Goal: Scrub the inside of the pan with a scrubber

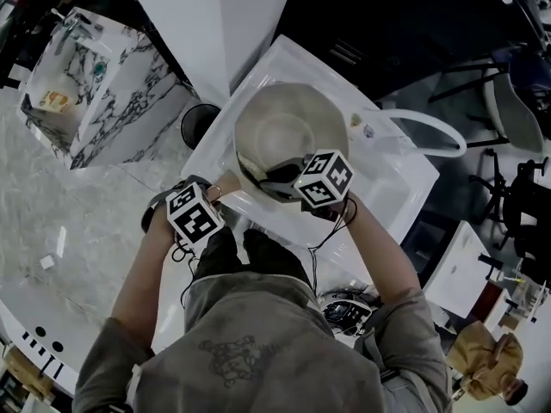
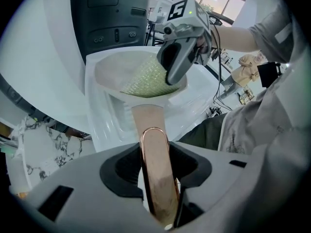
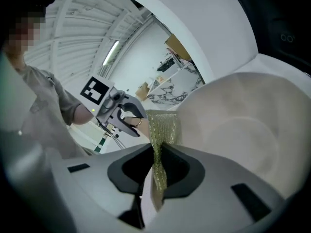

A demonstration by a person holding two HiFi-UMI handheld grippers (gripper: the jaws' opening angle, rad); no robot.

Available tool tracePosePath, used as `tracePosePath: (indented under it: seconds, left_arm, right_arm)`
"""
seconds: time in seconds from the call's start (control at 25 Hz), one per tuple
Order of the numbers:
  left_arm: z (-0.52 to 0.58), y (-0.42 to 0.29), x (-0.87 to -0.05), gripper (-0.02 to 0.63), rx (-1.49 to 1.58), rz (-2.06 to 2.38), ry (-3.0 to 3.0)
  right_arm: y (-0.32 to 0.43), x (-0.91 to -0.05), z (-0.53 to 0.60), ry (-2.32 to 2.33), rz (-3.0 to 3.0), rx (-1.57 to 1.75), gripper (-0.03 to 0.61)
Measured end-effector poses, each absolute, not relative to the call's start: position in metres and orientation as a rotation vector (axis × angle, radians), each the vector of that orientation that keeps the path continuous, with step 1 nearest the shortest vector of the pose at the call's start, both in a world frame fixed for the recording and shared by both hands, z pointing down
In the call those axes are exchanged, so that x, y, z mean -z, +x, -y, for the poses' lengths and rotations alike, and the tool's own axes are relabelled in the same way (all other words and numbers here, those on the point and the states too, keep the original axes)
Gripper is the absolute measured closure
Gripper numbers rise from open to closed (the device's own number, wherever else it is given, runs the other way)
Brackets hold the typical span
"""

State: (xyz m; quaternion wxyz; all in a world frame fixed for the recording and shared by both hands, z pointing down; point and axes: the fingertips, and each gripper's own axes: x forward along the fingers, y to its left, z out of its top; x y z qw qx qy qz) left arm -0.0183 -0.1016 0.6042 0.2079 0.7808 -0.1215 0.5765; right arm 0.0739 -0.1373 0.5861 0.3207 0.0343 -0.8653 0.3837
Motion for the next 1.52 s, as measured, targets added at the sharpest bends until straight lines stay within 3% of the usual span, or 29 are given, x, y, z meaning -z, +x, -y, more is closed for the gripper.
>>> tracePosePath:
  seconds: [0.24, 0.44, 0.68, 1.08, 1.52]
  left_arm:
    - [0.101, -0.019, -0.604, 0.446, -1.601, 0.333, 2.171]
    - [0.102, -0.019, -0.604, 0.446, -1.607, 0.334, 2.168]
    - [0.101, -0.019, -0.604, 0.446, -1.611, 0.337, 2.166]
    - [0.102, -0.018, -0.604, 0.448, -1.601, 0.338, 2.166]
    - [0.1, -0.019, -0.605, 0.448, -1.584, 0.32, 2.159]
  right_arm:
    - [0.093, -0.55, 0.118, -0.018, 2.282, -1.026, 0.512]
    - [0.105, -0.509, 0.149, 0.154, 2.413, -0.979, 0.512]
    - [0.134, -0.477, 0.228, 0.746, 2.418, -0.469, 0.512]
    - [0.177, -0.541, 0.303, 1.159, 1.891, 0.042, 0.511]
    - [0.181, -0.605, 0.315, 1.08, 1.699, 0.118, 0.512]
